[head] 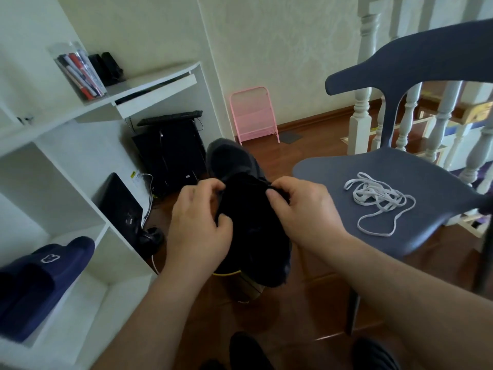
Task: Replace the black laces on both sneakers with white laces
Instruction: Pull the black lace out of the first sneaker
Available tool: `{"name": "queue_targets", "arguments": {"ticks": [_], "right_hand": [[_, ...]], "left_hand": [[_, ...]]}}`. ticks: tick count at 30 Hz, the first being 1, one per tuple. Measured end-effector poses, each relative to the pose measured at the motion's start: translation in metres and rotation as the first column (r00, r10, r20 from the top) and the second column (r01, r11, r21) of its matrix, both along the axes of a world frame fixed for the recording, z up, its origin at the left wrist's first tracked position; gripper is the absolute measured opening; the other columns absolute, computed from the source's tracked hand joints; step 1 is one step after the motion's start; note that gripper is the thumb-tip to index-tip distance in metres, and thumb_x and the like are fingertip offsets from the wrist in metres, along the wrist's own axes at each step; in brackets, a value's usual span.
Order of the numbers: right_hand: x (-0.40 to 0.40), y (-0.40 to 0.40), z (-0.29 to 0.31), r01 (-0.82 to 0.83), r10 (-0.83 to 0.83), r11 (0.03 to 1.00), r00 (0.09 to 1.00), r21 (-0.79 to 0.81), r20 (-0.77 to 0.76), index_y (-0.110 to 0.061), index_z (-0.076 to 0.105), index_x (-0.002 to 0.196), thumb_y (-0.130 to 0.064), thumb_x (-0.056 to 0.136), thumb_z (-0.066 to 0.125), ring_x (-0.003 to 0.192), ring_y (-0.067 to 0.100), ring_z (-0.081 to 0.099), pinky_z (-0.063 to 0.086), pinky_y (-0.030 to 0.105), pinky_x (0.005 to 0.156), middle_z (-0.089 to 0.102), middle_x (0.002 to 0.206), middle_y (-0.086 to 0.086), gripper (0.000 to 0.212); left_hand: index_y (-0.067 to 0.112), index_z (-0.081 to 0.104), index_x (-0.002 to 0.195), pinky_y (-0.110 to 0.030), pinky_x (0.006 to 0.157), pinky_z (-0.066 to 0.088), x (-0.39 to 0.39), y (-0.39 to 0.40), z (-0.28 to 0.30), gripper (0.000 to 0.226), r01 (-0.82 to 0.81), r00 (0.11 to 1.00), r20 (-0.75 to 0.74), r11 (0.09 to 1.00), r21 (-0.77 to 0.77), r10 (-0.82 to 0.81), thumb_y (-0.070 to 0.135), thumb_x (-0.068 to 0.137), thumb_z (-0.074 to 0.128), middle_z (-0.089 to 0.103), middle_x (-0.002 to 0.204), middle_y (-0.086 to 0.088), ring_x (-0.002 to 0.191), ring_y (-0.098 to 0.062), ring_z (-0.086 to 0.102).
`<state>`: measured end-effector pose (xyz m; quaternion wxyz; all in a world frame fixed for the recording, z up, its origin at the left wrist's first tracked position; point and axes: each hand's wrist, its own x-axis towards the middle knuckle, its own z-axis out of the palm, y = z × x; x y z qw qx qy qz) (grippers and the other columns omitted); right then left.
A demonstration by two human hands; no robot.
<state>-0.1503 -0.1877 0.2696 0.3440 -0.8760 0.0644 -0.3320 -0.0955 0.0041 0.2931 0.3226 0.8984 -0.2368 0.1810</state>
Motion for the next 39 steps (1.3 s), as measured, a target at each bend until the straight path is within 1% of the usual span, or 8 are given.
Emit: {"name": "queue_targets", "arguments": {"ticks": [5, 14, 18, 22, 25, 30, 35, 39], "right_hand": [[-0.005, 0.018, -0.004, -0.018, 0.037, 0.982, 0.995, -0.186, 0.097, -0.02, 0.07, 0.092, -0.03, 0.1, 0.062, 0.07, 0.015, 0.062, 0.046, 0.032, 0.059, 0.066, 0.078, -0.007, 0.014], [-0.007, 0.024, -0.004, -0.04, 0.072, 0.982, 0.983, -0.184, 0.17, -0.019, 0.068, 0.09, -0.03, 0.101, 0.058, 0.069, 0.011, 0.059, 0.049, 0.032, 0.059, 0.064, 0.076, -0.008, 0.019], [-0.002, 0.012, -0.008, 0.029, 0.003, 0.98, 0.988, -0.196, 0.157, -0.019, 0.067, 0.093, -0.033, 0.102, 0.057, 0.073, 0.017, 0.062, 0.051, 0.038, 0.062, 0.066, 0.08, -0.006, 0.019], [0.005, -0.016, -0.01, 0.086, -0.078, 0.991, 0.994, -0.099, 0.08, -0.022, 0.068, 0.098, -0.038, 0.102, 0.053, 0.081, 0.024, 0.066, 0.055, 0.044, 0.07, 0.07, 0.086, -0.004, 0.022], [0.001, -0.01, -0.008, 0.069, -0.039, 0.98, 0.987, -0.188, 0.158, -0.019, 0.069, 0.095, -0.035, 0.101, 0.053, 0.077, 0.024, 0.065, 0.054, 0.043, 0.065, 0.068, 0.083, -0.004, 0.023], [-0.003, 0.007, -0.01, 0.083, -0.008, 0.951, 0.97, -0.297, 0.244, -0.017, 0.07, 0.092, -0.026, 0.1, 0.06, 0.072, 0.02, 0.065, 0.051, 0.035, 0.057, 0.067, 0.082, -0.003, 0.016], [-0.005, 0.012, -0.006, 0.084, 0.009, 0.945, 0.959, -0.316, 0.284, -0.016, 0.07, 0.092, -0.025, 0.101, 0.061, 0.071, 0.016, 0.063, 0.046, 0.028, 0.056, 0.067, 0.081, -0.004, 0.015], [-0.002, 0.008, -0.01, 0.054, -0.003, 0.965, 0.98, -0.255, 0.198, -0.018, 0.069, 0.092, -0.03, 0.1, 0.059, 0.073, 0.018, 0.063, 0.05, 0.033, 0.06, 0.068, 0.08, -0.004, 0.018]], "left_hand": [[0.034, 0.072, 0.114, -0.035, 0.092, 0.047, -0.003, -0.011, 0.003, 0.026, -0.004, 0.98, 0.197, 0.993, 0.115, -0.019, 0.047, 0.092, 0.068, 0.058, 0.109, 0.015, 0.106, -0.011, 0.049], [0.024, 0.078, 0.096, -0.047, 0.079, 0.051, 0.002, -0.006, 0.003, 0.014, 0.086, 0.903, 0.406, 0.986, 0.142, -0.137, 0.036, 0.094, 0.07, 0.068, 0.098, 0.008, 0.09, -0.017, 0.06], [0.026, 0.063, 0.078, -0.029, 0.077, 0.047, -0.002, -0.002, 0.008, 0.013, 0.243, 0.96, 0.174, 0.962, -0.124, -0.22, 0.026, 0.09, 0.059, 0.06, 0.083, 0.014, 0.083, -0.01, 0.056], [0.019, 0.044, 0.06, -0.035, 0.058, 0.034, 0.003, 0.012, 0.016, 0.021, 0.402, 0.833, -0.125, 0.746, -0.531, -0.538, 0.012, 0.08, 0.046, 0.039, 0.063, -0.013, 0.062, -0.023, 0.041], [0.021, 0.054, 0.062, -0.04, 0.056, 0.034, 0.007, 0.013, 0.009, 0.035, 0.361, 0.928, -0.065, 0.927, -0.1, -0.368, 0.022, 0.097, 0.051, 0.051, 0.058, 0.001, 0.057, -0.013, 0.049], [0.039, 0.075, 0.093, -0.037, 0.07, 0.053, -0.01, -0.013, 0.011, 0.033, 0.009, 0.998, 0.068, 0.993, 0.117, -0.017, 0.062, 0.096, 0.052, 0.061, 0.071, 0.015, 0.075, -0.007, 0.059], [0.043, 0.077, 0.104, -0.045, 0.079, 0.053, -0.004, -0.016, 0.009, 0.033, -0.03, 0.987, 0.163, 0.989, 0.146, 0.006, 0.062, 0.096, 0.051, 0.062, 0.079, 0.018, 0.087, -0.013, 0.06], [0.037, 0.074, 0.078, -0.032, 0.074, 0.052, -0.006, -0.015, 0.009, 0.012, 0.183, 0.98, 0.086, 0.981, -0.063, -0.178, 0.038, 0.088, 0.068, 0.065, 0.072, 0.016, 0.077, -0.008, 0.062]]}}
